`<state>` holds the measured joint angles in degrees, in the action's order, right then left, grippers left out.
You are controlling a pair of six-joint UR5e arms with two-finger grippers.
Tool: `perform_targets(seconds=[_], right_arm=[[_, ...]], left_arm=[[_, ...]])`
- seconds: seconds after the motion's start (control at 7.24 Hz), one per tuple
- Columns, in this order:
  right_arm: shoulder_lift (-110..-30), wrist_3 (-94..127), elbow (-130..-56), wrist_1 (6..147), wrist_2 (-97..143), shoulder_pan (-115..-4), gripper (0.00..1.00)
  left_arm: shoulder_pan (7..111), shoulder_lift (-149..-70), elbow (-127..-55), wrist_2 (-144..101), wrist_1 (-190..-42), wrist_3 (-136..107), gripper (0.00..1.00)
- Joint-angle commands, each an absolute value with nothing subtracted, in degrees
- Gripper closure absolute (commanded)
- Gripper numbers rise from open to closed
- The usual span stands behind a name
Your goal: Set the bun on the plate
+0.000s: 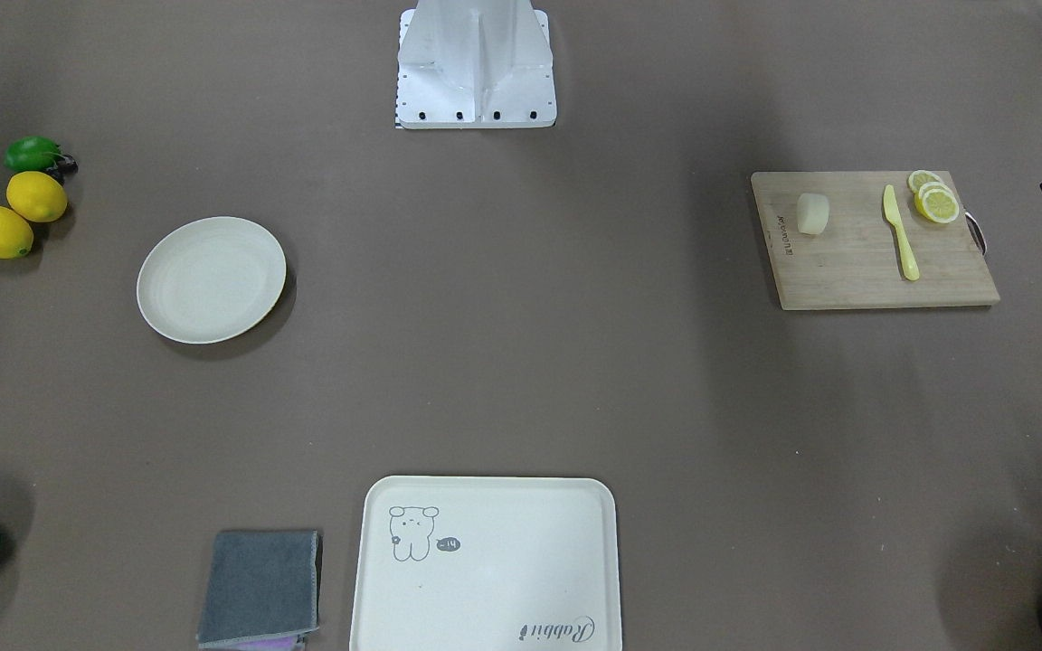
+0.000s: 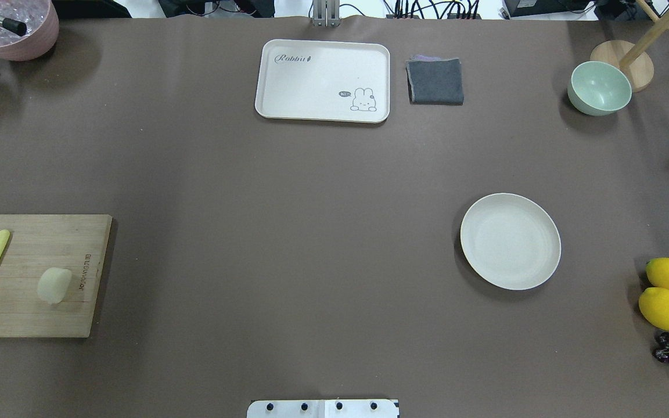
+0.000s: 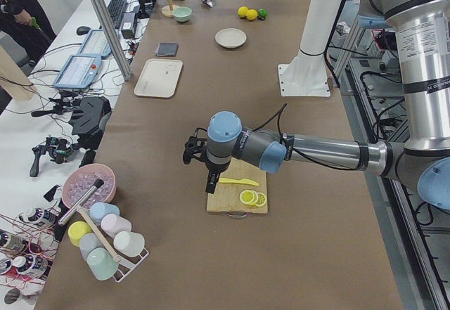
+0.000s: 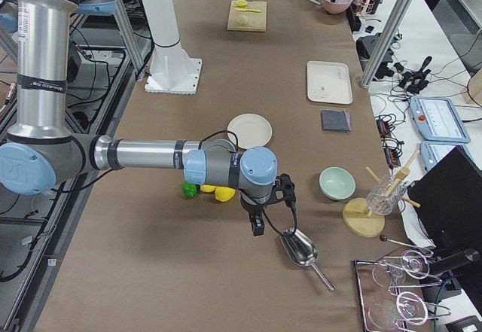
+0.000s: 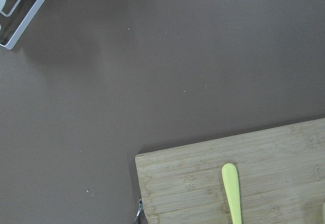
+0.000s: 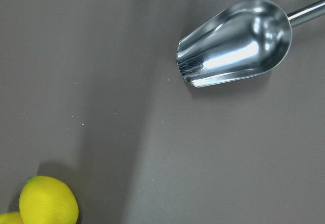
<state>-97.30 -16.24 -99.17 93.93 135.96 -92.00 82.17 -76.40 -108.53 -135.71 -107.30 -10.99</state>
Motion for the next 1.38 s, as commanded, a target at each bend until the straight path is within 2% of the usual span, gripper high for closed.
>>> perform_targets(seconds=[0.0,1.24], right_arm=[[-97.4,-16.3,-99.4,93.9,136.1,-92.0,0.0],[-97.4,-16.3,-99.4,93.9,136.1,-92.0,0.0]], left_arm=[[83.2,-76.5,-109.1,-135.6,-107.1,-11.5,0.02],[82.4,-75.8,-108.8,-136.9,-108.5,-12.7,0.03]])
